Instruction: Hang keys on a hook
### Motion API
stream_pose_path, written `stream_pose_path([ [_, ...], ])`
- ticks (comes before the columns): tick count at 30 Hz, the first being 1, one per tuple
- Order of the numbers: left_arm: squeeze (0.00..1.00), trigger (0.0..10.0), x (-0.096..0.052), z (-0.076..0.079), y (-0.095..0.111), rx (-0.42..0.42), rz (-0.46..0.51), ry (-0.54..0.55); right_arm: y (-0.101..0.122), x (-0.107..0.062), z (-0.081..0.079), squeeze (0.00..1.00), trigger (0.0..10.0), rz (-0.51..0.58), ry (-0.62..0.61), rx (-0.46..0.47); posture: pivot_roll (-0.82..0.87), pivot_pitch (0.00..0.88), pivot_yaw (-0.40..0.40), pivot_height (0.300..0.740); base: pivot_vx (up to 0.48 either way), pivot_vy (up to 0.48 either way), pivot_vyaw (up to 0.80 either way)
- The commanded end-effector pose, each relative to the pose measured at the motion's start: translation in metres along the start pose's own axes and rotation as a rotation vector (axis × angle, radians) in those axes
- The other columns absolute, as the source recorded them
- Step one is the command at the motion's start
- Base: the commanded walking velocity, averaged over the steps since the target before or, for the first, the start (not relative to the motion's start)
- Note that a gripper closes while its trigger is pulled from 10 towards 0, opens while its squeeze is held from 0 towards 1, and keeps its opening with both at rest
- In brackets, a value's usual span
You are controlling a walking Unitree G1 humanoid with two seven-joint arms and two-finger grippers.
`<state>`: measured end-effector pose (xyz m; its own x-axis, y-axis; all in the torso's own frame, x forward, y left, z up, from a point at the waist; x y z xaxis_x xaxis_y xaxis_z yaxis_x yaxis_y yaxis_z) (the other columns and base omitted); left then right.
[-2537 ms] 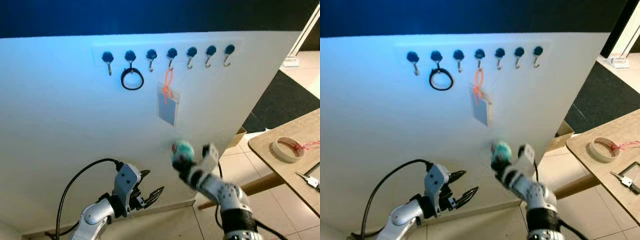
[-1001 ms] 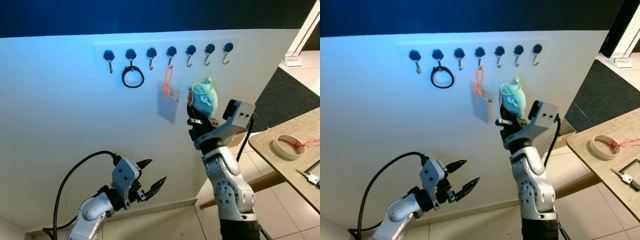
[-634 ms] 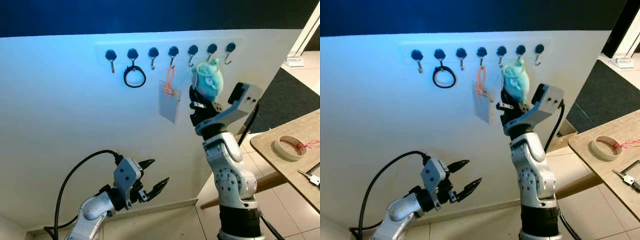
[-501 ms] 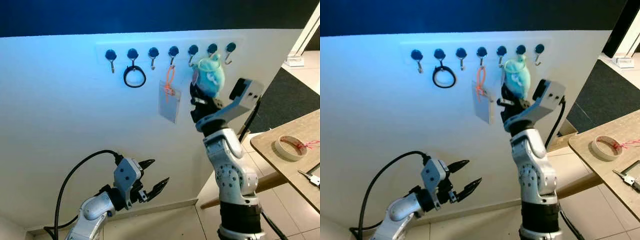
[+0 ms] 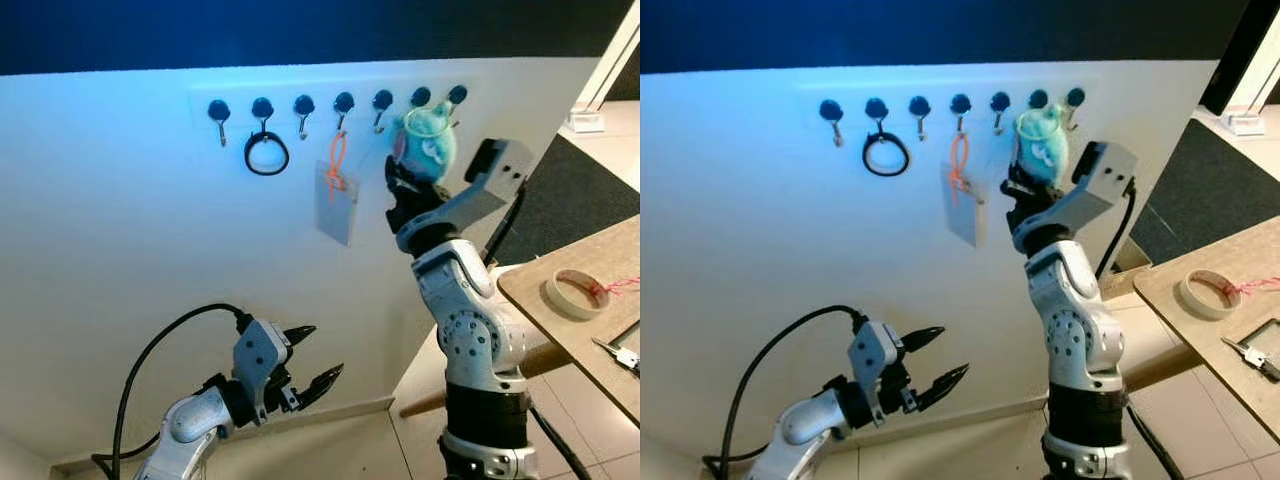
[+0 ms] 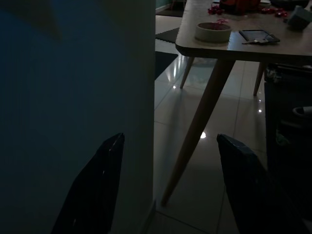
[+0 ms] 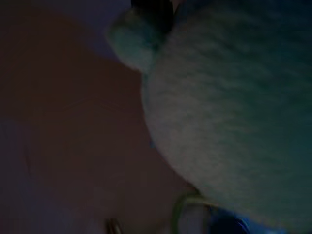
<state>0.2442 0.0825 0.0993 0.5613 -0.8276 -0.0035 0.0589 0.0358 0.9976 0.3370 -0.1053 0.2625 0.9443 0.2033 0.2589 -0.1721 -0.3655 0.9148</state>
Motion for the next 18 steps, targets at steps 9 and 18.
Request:
stream_pose_path([
  [9, 0.0, 10.0, -0.003, 0.005, -0.002, -0.011, -0.021, -0.025, -0.025, -0.002, -0.008, 0.0, 10.0, -0.185, 0.044, -0.019, 0.04, 0.1, -0.034, 0.74, 0.0, 0.0, 0.0],
  [18, 0.0, 10.0, -0.003, 0.008, -0.003, -0.021, -0.03, -0.04, -0.03, -0.004, -0.011, 0.0, 10.0, -0.25, 0.063, 0.023, 0.04, 0.102, -0.035, 0.74, 0.0, 0.0, 0.0],
])
Point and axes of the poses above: a point about 5 cm out from each wrist's last joint towards the gripper, its own x axis pointing out of the wrist towards the gripper, its own y axis along the axis of the wrist's last joint, z = x × y, the point moved 2 cm from there along x, pointing out of the wrist towards the gripper, and after that the axes turned 11 degrees about -x, right-handed, at the moved point
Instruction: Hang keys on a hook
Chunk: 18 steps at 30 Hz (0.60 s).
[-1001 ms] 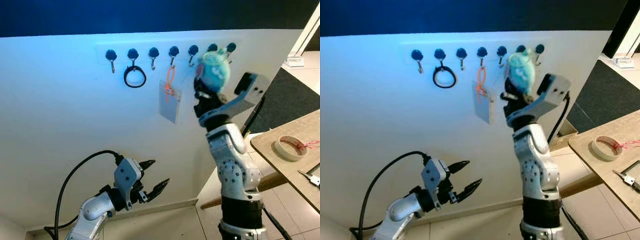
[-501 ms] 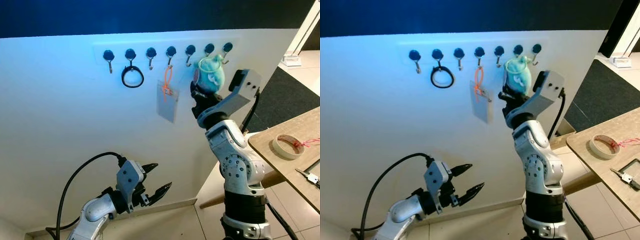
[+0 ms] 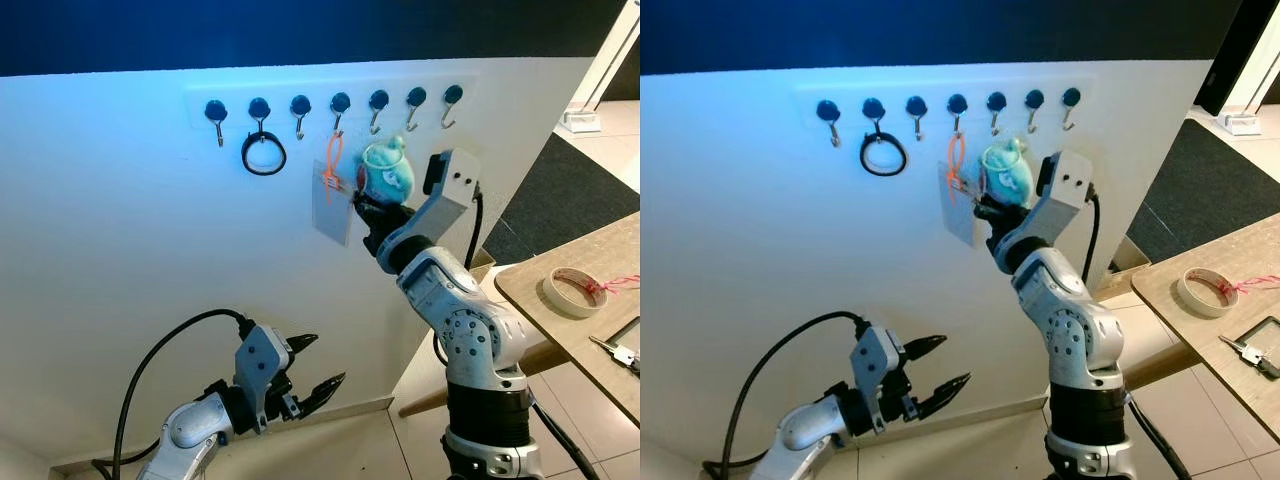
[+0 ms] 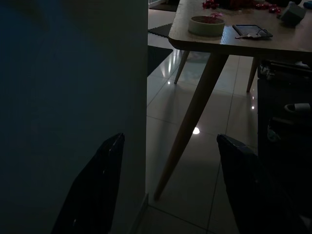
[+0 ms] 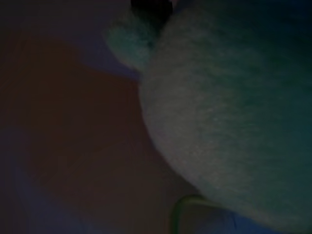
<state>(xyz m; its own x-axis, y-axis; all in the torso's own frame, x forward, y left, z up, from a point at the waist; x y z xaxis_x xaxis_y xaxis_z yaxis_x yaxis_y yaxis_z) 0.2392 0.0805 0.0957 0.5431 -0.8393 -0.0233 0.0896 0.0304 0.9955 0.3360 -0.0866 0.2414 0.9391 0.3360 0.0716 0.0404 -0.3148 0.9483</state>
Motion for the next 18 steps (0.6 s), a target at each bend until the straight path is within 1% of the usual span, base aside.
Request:
stream_pose_path([
  [1, 0.0, 10.0, -0.002, 0.003, 0.0, 0.001, -0.009, -0.021, -0.004, 0.0, -0.001, 0.0, 10.0, -0.029, 0.003, 0.019, 0.04, 0.102, -0.035, 0.74, 0.0, 0.0, 0.0],
  [3, 0.0, 10.0, -0.001, 0.003, 0.001, 0.001, -0.009, -0.022, -0.001, 0.0, -0.001, 0.0, 10.0, -0.025, 0.007, 0.034, 0.04, 0.102, -0.035, 0.74, 0.0, 0.0, 0.0],
  [4, 0.0, 10.0, -0.001, 0.003, 0.001, 0.001, -0.009, -0.023, 0.004, 0.0, -0.002, 0.0, 10.0, -0.008, 0.013, 0.053, 0.04, 0.101, -0.034, 0.74, 0.0, 0.0, 0.0],
  [5, 0.0, 10.0, -0.001, 0.003, 0.001, 0.0, -0.009, -0.023, 0.015, 0.001, -0.005, 0.0, 10.0, 0.034, 0.027, 0.097, 0.04, 0.102, -0.034, 0.74, 0.0, 0.0, 0.0],
  [7, 0.0, 10.0, -0.001, 0.003, 0.001, 0.0, -0.009, -0.023, 0.015, 0.001, -0.005, 0.0, 10.0, 0.034, 0.027, 0.097, 0.04, 0.102, -0.034, 0.74, 0.0, 0.0, 0.0],
  [8, 0.0, 10.0, -0.001, 0.003, 0.001, 0.0, -0.01, -0.024, 0.025, 0.002, -0.008, 0.0, 10.0, 0.07, 0.054, 0.142, 0.04, 0.101, -0.034, 0.74, 0.0, 0.0, 0.0],
  [10, 0.0, 10.0, -0.001, 0.003, 0.001, -0.001, -0.012, -0.026, 0.031, 0.002, -0.013, 0.0, 10.0, 0.084, 0.102, 0.18, 0.04, 0.101, -0.034, 0.74, 0.0, 0.0, 0.0],
  [14, 0.0, 10.0, 0.0, 0.003, 0.001, -0.002, -0.014, -0.03, 0.033, 0.0, -0.019, 0.0, 10.0, 0.075, 0.174, 0.216, 0.04, 0.101, -0.034, 0.74, 0.0, 0.0, 0.0],
  [18, 0.0, 10.0, -0.001, 0.004, 0.001, -0.004, -0.015, -0.032, 0.033, -0.001, -0.023, 0.0, 10.0, 0.061, 0.22, 0.227, 0.04, 0.1, -0.033, 0.74, 0.0, 0.0, 0.0],
])
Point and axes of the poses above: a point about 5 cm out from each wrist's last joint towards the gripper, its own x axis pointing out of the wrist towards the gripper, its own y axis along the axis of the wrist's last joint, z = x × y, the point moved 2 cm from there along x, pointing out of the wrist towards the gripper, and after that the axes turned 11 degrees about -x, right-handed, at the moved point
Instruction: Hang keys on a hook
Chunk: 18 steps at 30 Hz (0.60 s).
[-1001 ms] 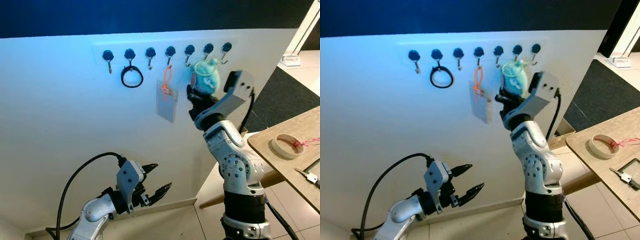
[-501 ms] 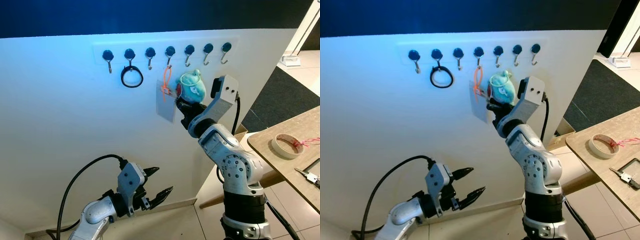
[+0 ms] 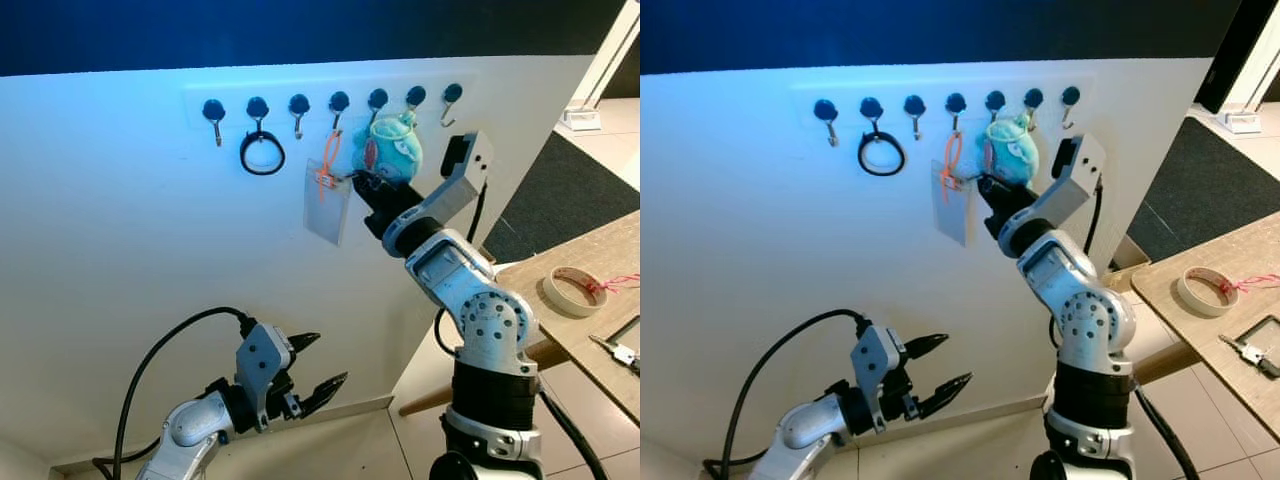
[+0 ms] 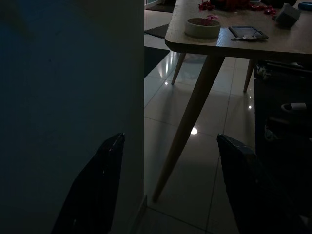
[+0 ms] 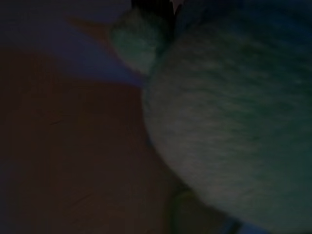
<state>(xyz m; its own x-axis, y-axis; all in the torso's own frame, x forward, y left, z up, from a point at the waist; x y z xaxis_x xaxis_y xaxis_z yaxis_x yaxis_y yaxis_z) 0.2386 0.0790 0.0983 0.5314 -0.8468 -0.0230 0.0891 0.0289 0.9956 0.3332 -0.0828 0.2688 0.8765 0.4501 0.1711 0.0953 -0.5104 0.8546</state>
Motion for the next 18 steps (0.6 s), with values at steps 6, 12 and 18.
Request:
stream_pose_path([
  [6, 0.0, 10.0, -0.002, 0.004, -0.002, -0.008, -0.02, -0.025, 0.002, -0.003, -0.02, 0.0, 10.0, -0.026, 0.152, 0.025, 0.04, 0.101, -0.031, 0.74, 0.0, 0.0, 0.0],
  [12, 0.0, 10.0, -0.002, 0.004, -0.002, -0.008, -0.022, -0.03, 0.004, -0.007, -0.024, 0.0, 10.0, -0.029, 0.201, 0.052, 0.04, 0.101, -0.029, 0.74, 0.0, 0.0, 0.0],
  [18, 0.0, 10.0, -0.002, 0.004, -0.002, -0.011, -0.024, -0.035, 0.019, -0.013, -0.027, 0.0, 10.0, 0.031, 0.271, 0.099, 0.04, 0.098, -0.028, 0.74, 0.0, 0.0, 0.0],
])
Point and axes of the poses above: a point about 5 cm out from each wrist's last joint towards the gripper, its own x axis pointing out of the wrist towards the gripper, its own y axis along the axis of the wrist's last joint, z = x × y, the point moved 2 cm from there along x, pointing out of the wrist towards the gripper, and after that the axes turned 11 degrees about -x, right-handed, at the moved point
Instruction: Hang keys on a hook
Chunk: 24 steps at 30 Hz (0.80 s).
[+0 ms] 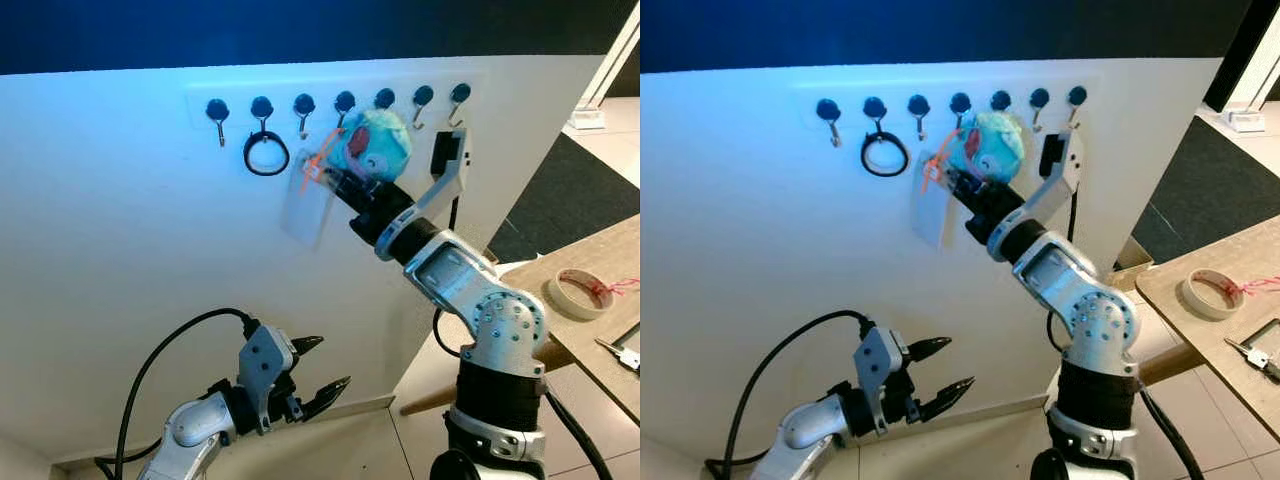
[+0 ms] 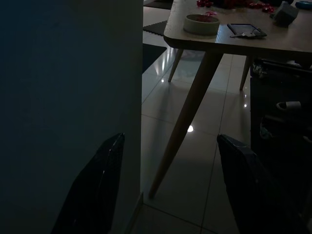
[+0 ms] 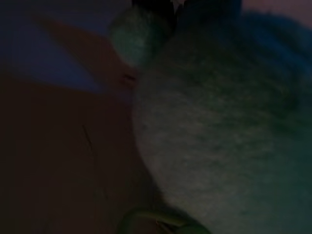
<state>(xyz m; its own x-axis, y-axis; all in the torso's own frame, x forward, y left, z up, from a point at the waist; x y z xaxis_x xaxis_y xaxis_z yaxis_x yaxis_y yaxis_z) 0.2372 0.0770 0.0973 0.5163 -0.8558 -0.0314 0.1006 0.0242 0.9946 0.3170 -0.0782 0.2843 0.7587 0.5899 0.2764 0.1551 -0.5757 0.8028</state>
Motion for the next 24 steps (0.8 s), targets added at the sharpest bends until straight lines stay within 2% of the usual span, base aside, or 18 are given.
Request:
stream_pose_path([
  [1, 0.0, 10.0, -0.002, 0.003, -0.001, -0.003, -0.014, -0.019, 0.01, -0.003, -0.01, 0.0, 10.0, 0.037, 0.069, -0.006, 0.04, 0.099, -0.027, 0.74, 0.0, 0.0, 0.0],
  [8, 0.0, 10.0, -0.003, 0.004, -0.002, -0.006, -0.017, -0.024, 0.014, -0.012, -0.009, 0.0, 10.0, 0.042, 0.097, -0.012, 0.04, 0.098, -0.028, 0.74, 0.0, 0.0, 0.0],
  [14, 0.0, 10.0, -0.002, 0.004, -0.001, -0.017, -0.008, -0.021, 0.011, -0.021, 0.009, 0.0, 10.0, 0.01, 0.025, -0.038, 0.04, 0.098, -0.024, 0.74, 0.0, 0.0, 0.0],
  [20, 0.0, 10.0, 0.0, -0.001, 0.015, -0.056, 0.084, 0.008, 0.014, -0.028, 0.02, 0.0, 10.0, 0.011, -0.017, -0.042, 0.04, 0.1, -0.021, 0.74, 0.0, 0.0, 0.0],
  [24, 0.0, 10.0, 0.001, -0.003, 0.02, -0.059, 0.108, 0.012, 0.014, -0.03, 0.023, 0.0, 10.0, 0.012, -0.027, -0.042, 0.04, 0.1, -0.021, 0.74, 0.0, 0.0, 0.0],
])
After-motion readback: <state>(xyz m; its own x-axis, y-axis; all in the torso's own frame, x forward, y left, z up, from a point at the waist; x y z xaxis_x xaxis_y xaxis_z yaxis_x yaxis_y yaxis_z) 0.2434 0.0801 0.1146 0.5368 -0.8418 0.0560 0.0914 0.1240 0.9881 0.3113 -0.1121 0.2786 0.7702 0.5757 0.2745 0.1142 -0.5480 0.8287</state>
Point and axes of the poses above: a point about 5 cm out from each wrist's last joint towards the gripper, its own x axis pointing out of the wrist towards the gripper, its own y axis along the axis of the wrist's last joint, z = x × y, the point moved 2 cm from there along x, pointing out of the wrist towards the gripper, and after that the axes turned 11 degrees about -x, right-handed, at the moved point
